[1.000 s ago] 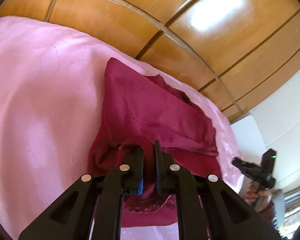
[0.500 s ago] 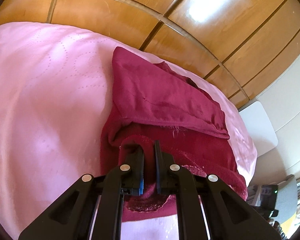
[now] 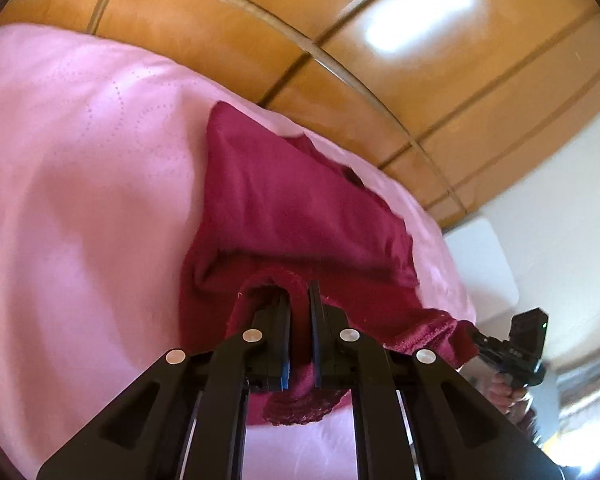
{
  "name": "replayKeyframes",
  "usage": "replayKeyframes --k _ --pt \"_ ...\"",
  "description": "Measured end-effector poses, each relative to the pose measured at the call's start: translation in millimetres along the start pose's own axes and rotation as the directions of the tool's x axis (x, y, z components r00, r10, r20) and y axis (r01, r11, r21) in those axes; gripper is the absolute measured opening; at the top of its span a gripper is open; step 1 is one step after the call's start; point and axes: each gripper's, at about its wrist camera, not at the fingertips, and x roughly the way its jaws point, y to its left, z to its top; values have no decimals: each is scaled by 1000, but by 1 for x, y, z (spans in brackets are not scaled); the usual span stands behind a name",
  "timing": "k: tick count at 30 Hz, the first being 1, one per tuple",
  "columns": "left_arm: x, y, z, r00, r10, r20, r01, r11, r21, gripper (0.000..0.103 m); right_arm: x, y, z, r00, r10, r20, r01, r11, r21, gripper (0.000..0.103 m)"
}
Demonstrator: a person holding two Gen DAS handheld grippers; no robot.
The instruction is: Fold small clothes
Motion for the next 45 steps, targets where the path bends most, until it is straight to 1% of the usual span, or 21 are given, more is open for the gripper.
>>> replayKeyframes --k 1,2,3,4,5,6,7,9,12,16,19,21,22,24,26,29,34,38,43,44,45 --pt "7 2 10 1000 2 7 -2 1000 -24 7 7 -4 10 1000 -8 8 8 1000 14 9" --pt "11 3 16 1000 10 13 -10 999 -39 7 13 -8 20 1000 -9 15 8 999 34 15" --pt "15 5 22 1000 24 18 -23 998 -60 7 17 -14 29 999 -13 35 11 998 63 43" --pt "17 8 28 999 36 21 -34 996 -87 8 17 -17 33 998 -21 62 15 996 85 61" --pt "19 15 35 1000 26 18 -23 991 -129 22 14 -22 35 996 -14 88 5 995 99 76" --pt "17 21 38 1000 7 19 -4 986 -166 33 11 -25 34 995 -9 96 0 995 102 76" --pt "13 26 39 1000 3 27 2 983 -183 50 7 -28 31 995 -22 97 13 995 96 76" --pt "-3 33 36 997 24 69 -12 985 -174 53 2 -31 19 995 -64 79 58 996 71 79" --pt "-16 43 20 997 44 56 -37 990 -136 53 0 -36 -8 990 -136 27 136 991 5 79" --pt "-23 38 -19 999 48 16 -48 999 10 53 9 -40 -42 977 -211 -24 209 975 -79 75" --pt "-14 32 -42 997 75 -13 -73 994 84 53 26 -43 -46 969 -244 -26 241 965 -104 61" --pt "-1 30 -50 992 124 -35 -120 987 105 53 38 -43 -44 968 -247 -41 240 964 -116 39" --pt "3 30 -52 991 126 -42 -121 987 103 53 43 -42 -43 964 -260 -49 252 959 -132 36" --pt "13 26 -54 990 127 -61 -120 987 104 34 46 -38 -44 959 -279 -56 268 951 -152 26" --pt "14 21 -57 987 153 -57 -144 980 140 13 39 -34 -46 958 -282 -55 271 949 -160 21" --pt "4 16 -61 983 174 -52 -162 970 179 10 26 -26 -52 960 -276 -57 262 949 -178 19" --pt "-21 12 -79 982 178 -65 -160 963 215 9 3 -16 -83 954 -281 -107 250 939 -237 19" --pt "-49 12 -114 981 167 -95 -144 967 211 9 -16 -20 -116 944 -287 -163 241 937 -254 19" --pt "-77 9 -162 972 211 -106 -186 960 210 9 -28 -22 -141 930 -314 -193 252 925 -285 20" --pt "-81 6 -167 967 237 -91 -212 952 222 10 -27 -22 -140 929 -320 -188 259 922 -288 22" --pt "-83 3 -168 963 259 -76 -234 943 237 10 -27 -21 -138 929 -321 -184 262 922 -286 30"
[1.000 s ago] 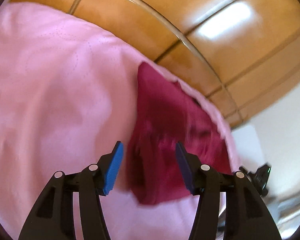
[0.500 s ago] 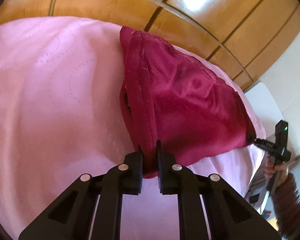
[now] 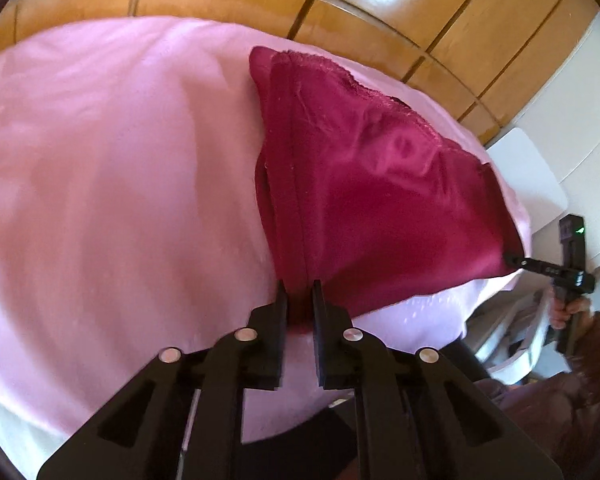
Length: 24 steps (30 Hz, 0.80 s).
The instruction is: Fold small clothes
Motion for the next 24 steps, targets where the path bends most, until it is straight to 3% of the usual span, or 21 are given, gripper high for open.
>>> replayKeyframes --k 2,3,4,7,10,13,24 --pt "-5 -10 6 996 80 38 -81 996 39 26 -3 2 5 1000 -14 18 14 1000 2 42" --pt "-7 -13 11 992 109 56 -112 992 53 30 -7 2 6 999 -31 36 31 1000 0 56" --pt "-11 -17 16 988 134 81 -139 988 68 34 -11 2 6 998 -44 54 44 999 -2 63" --pt "-18 -23 32 964 210 161 -227 969 97 48 -20 4 14 990 -91 109 91 996 0 68" --pt "-14 -26 47 945 263 194 -288 950 117 48 -22 9 23 980 -129 150 130 992 9 69" --pt "-7 -27 56 937 283 206 -313 940 135 48 -20 17 33 973 -148 179 150 989 0 69" --pt "11 -31 66 935 294 197 -328 929 170 48 -5 33 65 963 -165 214 174 984 -25 69"
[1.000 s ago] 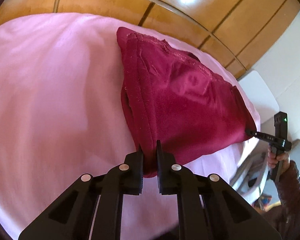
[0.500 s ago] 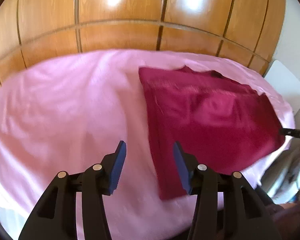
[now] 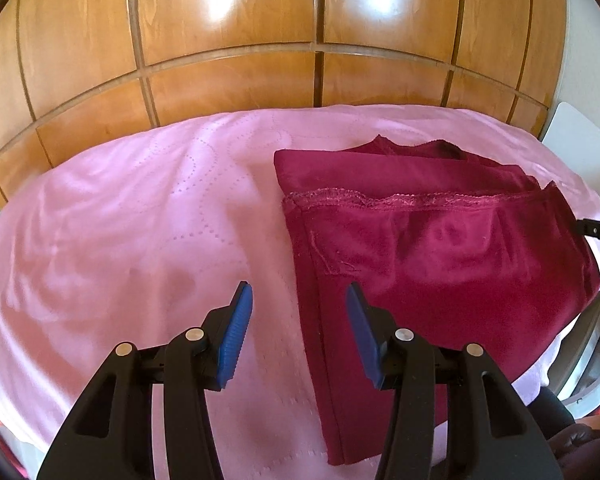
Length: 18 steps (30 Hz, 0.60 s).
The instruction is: Fold small clothes
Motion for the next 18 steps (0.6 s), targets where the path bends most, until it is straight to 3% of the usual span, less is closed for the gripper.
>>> replayKeyframes --k 8,13,18 --pt "15 2 3 1000 -8 -14 8 1000 4 48 5 0 8 1000 -25 11 25 1000 -7 65" --pt "36 13 7 996 -77 -49 74 996 -55 48 4 -9 16 998 -54 25 54 999 6 63" --pt "42 17 16 987 -157 -31 153 982 -111 48 10 -13 28 997 -66 40 66 998 6 61"
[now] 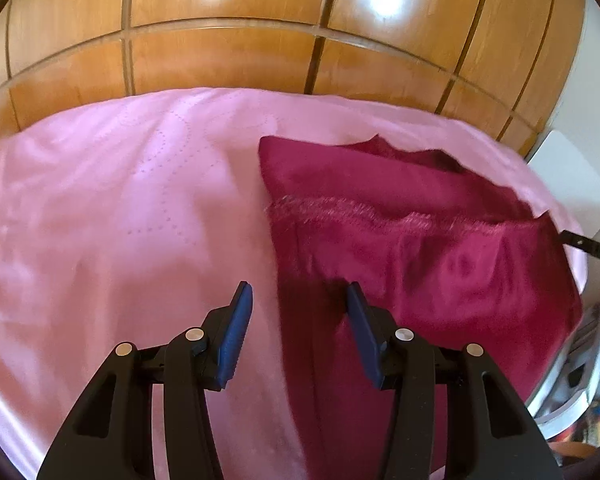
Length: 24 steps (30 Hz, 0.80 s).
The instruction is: Fold small clothes
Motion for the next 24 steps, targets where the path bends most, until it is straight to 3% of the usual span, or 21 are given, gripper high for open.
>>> replayKeyframes --k 4,7,8,9,10,11,15,24 --pt "7 -2 3 1000 -9 -7 9 1000 -1 47 17 2 4 1000 -5 -27 5 1000 -10 47" --pt "8 -3 3 999 -34 -8 33 999 -13 34 28 5 3 999 -8 -49 7 1000 -26 34" --pt "8 -3 4 999 -35 -5 35 999 -12 30 29 6 2 999 -14 -50 13 999 -32 17" --pt "8 -4 4 999 -35 0 35 999 -5 26 28 8 2 999 -21 -47 19 999 -42 7" --pt "7 -6 4 1000 -30 2 30 1000 6 14 25 11 0 999 -29 -39 27 998 -59 7" --pt "7 -6 5 1000 -23 7 23 1000 12 9 20 16 -2 999 -37 -28 35 995 -89 7" --pt "-13 -12 5 996 -38 74 36 999 31 7 -5 24 -8 999 -35 8 36 990 -135 6" --pt "-65 -17 1 974 -141 177 139 990 24 6 -57 15 7 993 43 108 -38 998 -49 6"
